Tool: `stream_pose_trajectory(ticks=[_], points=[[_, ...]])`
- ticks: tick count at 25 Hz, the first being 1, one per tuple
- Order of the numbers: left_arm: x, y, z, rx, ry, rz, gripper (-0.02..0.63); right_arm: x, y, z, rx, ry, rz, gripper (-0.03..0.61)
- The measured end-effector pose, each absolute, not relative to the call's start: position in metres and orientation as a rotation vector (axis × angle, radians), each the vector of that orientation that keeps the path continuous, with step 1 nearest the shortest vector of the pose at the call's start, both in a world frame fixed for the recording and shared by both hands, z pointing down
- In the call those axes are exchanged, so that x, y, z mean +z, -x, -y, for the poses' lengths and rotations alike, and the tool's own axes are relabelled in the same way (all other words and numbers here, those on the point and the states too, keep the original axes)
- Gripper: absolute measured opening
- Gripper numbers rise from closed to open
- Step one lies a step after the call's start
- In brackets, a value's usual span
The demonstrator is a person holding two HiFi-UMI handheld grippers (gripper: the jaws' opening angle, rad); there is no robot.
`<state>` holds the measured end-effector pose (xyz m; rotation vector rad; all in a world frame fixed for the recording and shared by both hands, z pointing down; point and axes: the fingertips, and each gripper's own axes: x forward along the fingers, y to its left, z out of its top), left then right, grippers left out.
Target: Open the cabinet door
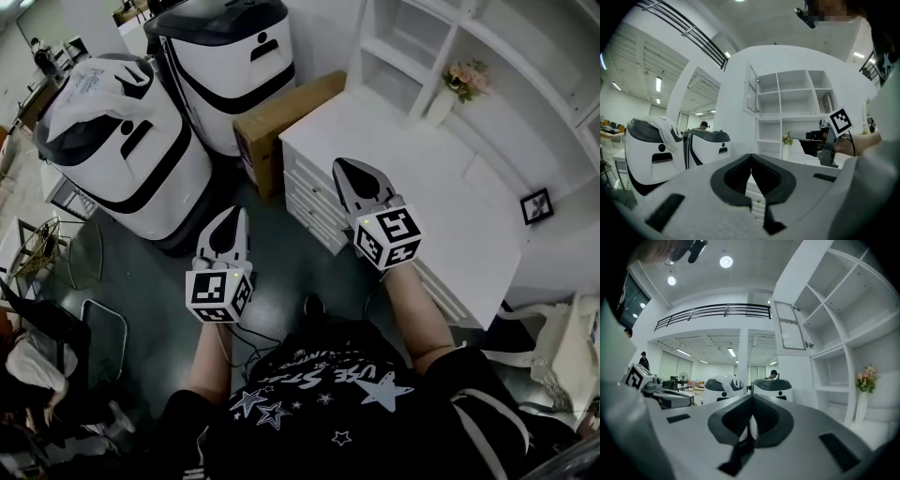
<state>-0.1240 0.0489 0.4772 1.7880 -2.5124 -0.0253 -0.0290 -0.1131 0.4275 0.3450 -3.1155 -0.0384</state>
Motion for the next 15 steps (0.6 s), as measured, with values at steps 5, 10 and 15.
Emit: stream_pose_trajectory(ticks=[5, 10, 15], points=[[0.482, 0.104, -0.090, -0.034, -1.770, 2.512, 0.008, 0.429, 0.012, 0.075, -0.035, -0.332, 3.111, 0.005], [0.486, 0.079, -0.130, -0.051, -1.770, 2.502, 0.009, 0.436, -0.008, 0.031, -0.031, -0.314, 3.088, 0.005], [0.493, 0.063, -0.174, -0.053, -1.762, 2.521, 0.009, 0.441, -0.017, -0.012, -0.033, -0.286, 3.080, 0.005]])
